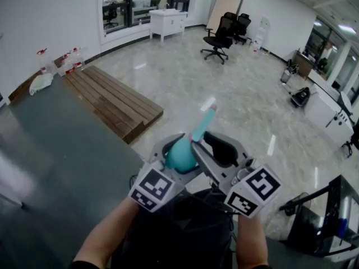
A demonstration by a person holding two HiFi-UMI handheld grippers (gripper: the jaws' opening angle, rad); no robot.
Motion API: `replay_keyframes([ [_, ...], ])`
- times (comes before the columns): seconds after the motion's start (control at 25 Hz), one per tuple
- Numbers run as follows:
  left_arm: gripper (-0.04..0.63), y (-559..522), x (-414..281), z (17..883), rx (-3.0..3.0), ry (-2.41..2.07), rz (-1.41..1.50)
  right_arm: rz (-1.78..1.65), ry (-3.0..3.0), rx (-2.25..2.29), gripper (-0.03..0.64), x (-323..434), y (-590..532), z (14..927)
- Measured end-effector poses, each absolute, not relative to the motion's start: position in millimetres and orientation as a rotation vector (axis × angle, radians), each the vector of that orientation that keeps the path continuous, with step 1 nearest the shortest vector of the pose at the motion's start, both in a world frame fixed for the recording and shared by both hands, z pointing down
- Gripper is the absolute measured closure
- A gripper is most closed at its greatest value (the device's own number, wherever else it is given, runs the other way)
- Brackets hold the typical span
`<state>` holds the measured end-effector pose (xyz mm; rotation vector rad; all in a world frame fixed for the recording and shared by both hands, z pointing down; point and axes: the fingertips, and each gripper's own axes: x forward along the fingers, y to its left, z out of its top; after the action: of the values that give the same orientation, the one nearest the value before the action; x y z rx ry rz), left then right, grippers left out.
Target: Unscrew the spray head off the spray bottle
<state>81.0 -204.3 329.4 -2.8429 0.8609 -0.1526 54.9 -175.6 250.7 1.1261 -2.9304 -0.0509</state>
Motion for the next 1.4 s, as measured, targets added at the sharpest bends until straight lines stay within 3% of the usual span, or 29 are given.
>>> replay_keyframes([
  [0.76,0.170,-149.1,82.2,331.7,-2.986,0.219,-0.085,-0.135,-3.159,0.373,0.474,48.6,-139.0,252.5],
  [1.4,0.170,-217.5,65.1,324.4,-2.856,0.941,-0.085,-0.105,-3.006,0.965,0.471,49.2,-168.2,248.1],
])
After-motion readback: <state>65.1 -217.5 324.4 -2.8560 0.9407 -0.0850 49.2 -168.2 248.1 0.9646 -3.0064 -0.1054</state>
